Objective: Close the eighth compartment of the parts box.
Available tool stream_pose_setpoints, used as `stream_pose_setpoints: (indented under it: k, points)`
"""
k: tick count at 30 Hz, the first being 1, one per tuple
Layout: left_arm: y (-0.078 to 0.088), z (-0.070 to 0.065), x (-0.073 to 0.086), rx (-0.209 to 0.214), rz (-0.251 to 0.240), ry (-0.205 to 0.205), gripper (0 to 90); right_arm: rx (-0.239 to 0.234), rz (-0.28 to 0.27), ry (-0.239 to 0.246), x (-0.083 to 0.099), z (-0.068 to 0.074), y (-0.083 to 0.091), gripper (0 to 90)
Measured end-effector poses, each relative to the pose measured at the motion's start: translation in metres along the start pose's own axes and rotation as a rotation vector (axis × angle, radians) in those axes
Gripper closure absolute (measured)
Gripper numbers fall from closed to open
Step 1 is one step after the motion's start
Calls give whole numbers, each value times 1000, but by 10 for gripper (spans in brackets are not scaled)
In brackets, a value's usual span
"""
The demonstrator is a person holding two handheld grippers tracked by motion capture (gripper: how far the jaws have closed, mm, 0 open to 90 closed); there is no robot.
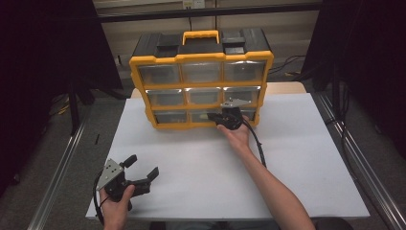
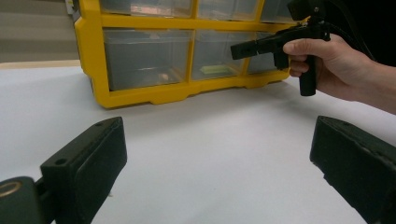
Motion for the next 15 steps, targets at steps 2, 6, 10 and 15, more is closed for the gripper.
stream_pose_setpoints:
  k: [2, 6, 10, 15]
  points:
    - [0, 0, 0, -1, 0, 1, 40, 0, 0, 4, 0, 0, -1, 900]
    - [0, -1, 0, 6, 1, 1, 41, 8, -4, 12, 0, 1, -2, 900]
    - [0, 0, 1, 1, 2, 1, 40, 16, -3, 14, 0, 1, -2, 900]
    - [-1, 0, 0, -5, -1, 7, 41, 17, -3, 3, 0, 1, -2, 900]
Point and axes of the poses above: each handheld gripper's, and its own axes: y roughly backward along the jaws, x roughly out of its underside, z roughly to its left, the point moved 7 cm from there along -y, roughly forward along the jaws, and after that the axes turned 9 degrees about -z, right-handed, at the moved point
